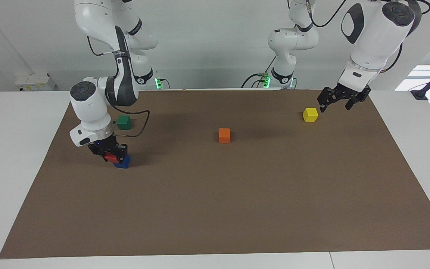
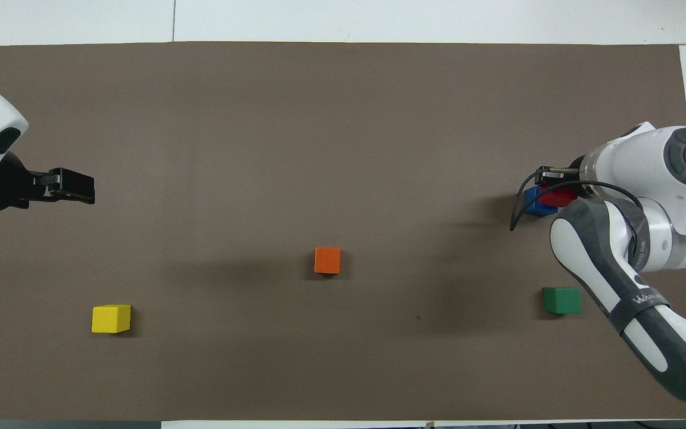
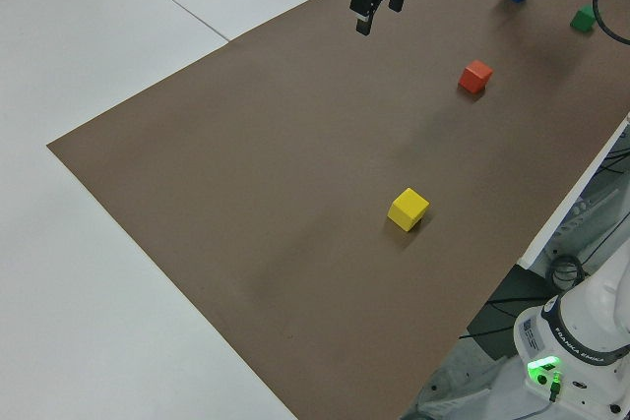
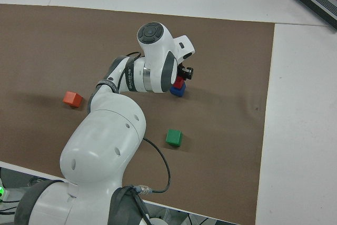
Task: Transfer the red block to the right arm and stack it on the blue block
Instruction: 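Lower the red block onto the blue block with the right gripper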
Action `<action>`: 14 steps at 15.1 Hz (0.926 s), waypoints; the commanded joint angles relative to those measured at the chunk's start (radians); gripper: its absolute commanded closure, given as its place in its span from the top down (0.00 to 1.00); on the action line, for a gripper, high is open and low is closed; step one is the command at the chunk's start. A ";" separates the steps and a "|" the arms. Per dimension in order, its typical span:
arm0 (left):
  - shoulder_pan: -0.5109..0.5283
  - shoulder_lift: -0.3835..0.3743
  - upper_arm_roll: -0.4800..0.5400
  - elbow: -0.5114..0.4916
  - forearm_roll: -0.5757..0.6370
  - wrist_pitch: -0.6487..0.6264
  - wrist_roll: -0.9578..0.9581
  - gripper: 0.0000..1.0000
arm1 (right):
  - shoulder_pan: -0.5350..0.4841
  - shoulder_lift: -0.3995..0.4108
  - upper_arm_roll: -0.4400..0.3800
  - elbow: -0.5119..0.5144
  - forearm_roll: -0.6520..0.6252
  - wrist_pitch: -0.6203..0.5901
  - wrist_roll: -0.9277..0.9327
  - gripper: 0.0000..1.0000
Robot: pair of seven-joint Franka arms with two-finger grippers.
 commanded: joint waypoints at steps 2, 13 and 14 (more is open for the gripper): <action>-0.002 0.003 0.005 -0.001 -0.013 0.011 0.006 1.00 | -0.012 0.006 0.010 -0.021 -0.024 0.025 0.025 0.00; -0.002 0.011 0.017 -0.003 -0.017 -0.018 0.020 1.00 | -0.012 0.003 0.010 -0.033 -0.024 0.025 0.019 0.00; -0.002 0.009 0.017 -0.004 -0.017 -0.021 0.016 1.00 | -0.012 0.001 0.010 -0.035 -0.024 0.025 0.020 0.00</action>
